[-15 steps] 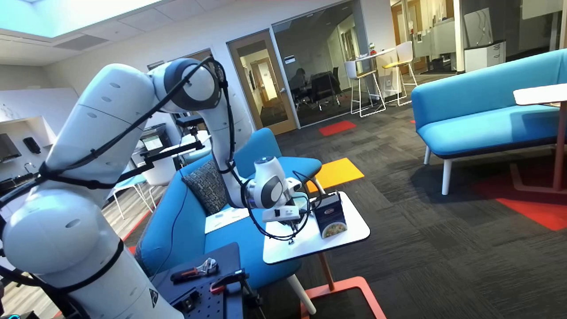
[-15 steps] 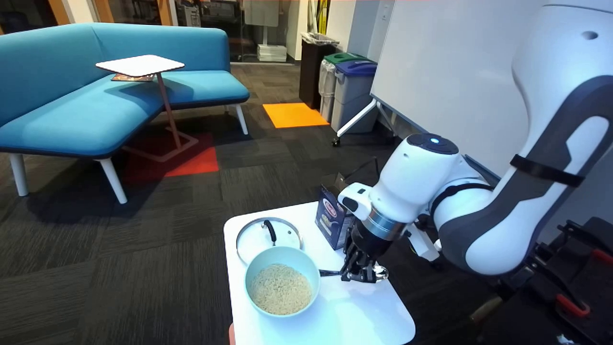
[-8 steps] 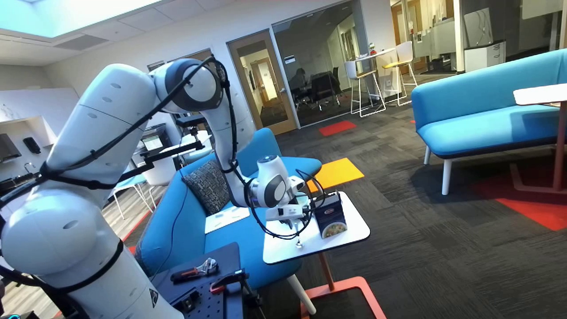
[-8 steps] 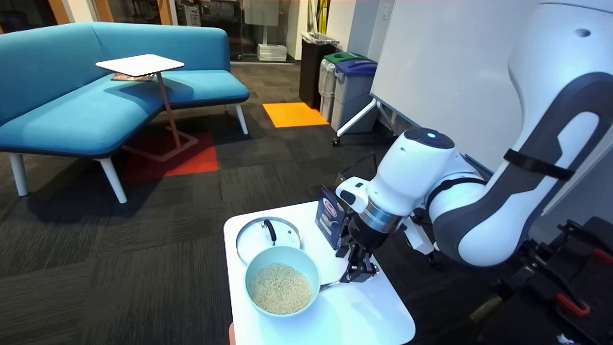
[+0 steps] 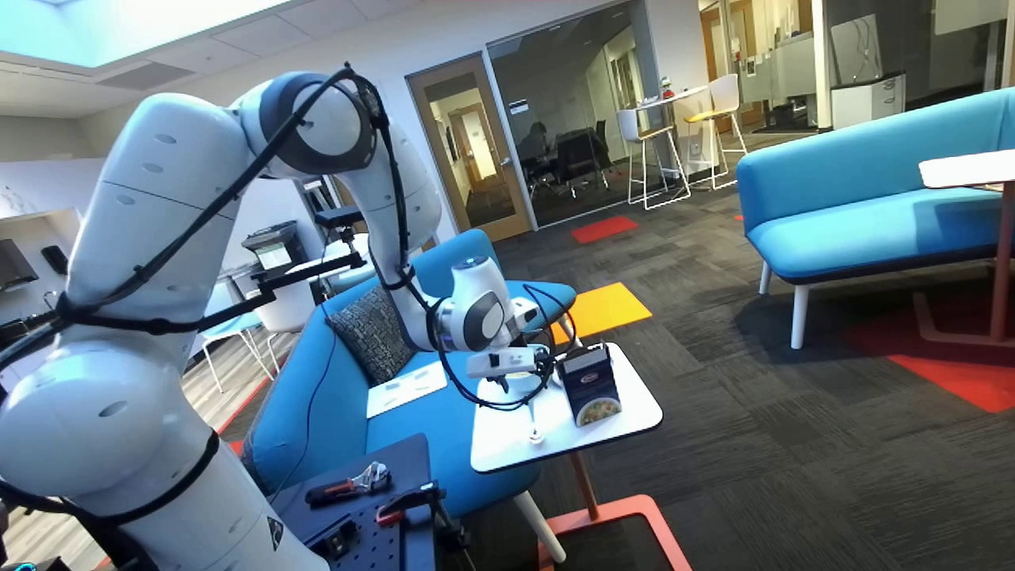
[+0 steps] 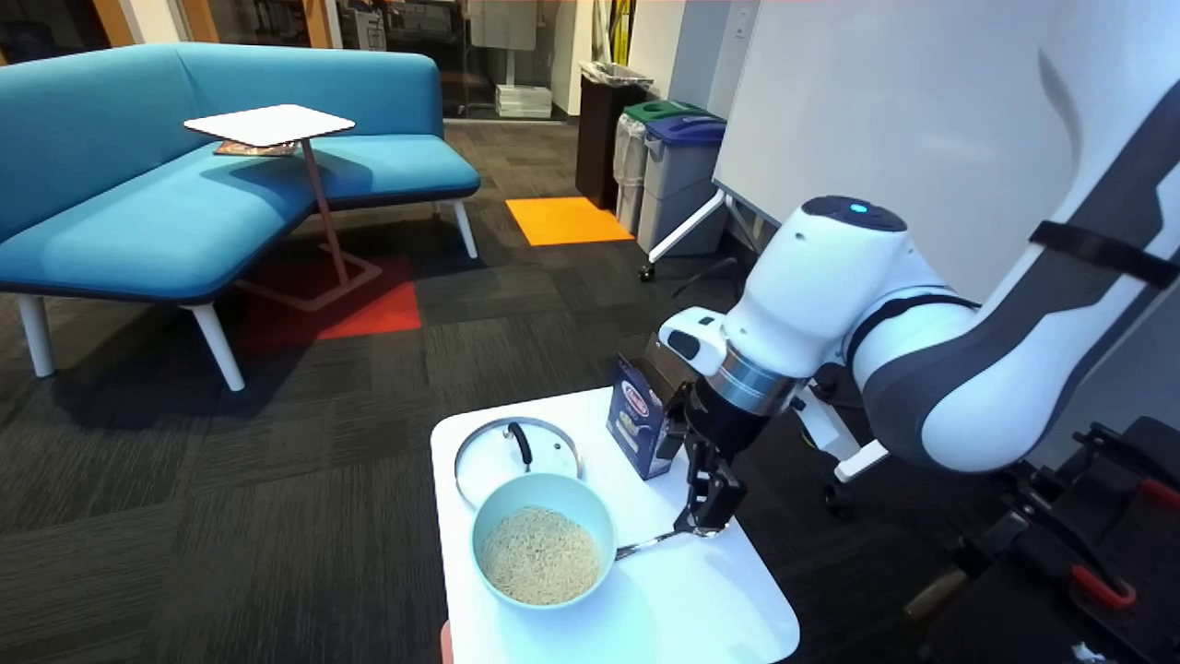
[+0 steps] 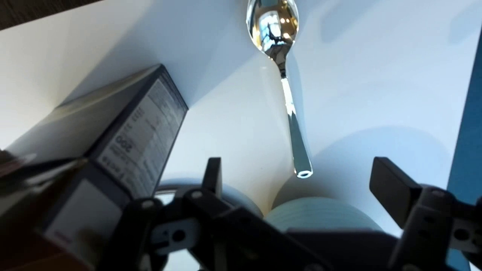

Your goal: Remove the silver spoon from the bowl and put it on the table.

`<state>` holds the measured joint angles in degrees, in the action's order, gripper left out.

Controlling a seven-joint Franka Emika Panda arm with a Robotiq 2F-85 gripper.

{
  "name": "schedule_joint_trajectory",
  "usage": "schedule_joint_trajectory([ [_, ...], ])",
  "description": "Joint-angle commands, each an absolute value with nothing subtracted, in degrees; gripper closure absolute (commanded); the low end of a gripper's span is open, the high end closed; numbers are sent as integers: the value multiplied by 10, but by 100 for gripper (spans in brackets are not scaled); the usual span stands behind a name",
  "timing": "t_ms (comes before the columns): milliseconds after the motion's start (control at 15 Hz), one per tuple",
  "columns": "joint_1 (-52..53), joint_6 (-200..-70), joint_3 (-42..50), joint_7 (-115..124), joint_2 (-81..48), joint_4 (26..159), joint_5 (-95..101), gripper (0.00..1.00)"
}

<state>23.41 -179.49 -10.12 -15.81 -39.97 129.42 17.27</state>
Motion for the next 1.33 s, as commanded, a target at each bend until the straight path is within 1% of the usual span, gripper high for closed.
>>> schedule_joint_trajectory([
  [0,154,-1760,-169,-186,-329,1353,183,0],
  [400,46,-1742,-270,-228,-267,1404,167,0],
  [800,-51,-1763,-358,-241,-215,1443,164,0],
  [933,-71,-1770,-372,-233,-193,1449,161,0],
  [1267,-87,-1817,-369,-209,-146,1456,156,0],
])
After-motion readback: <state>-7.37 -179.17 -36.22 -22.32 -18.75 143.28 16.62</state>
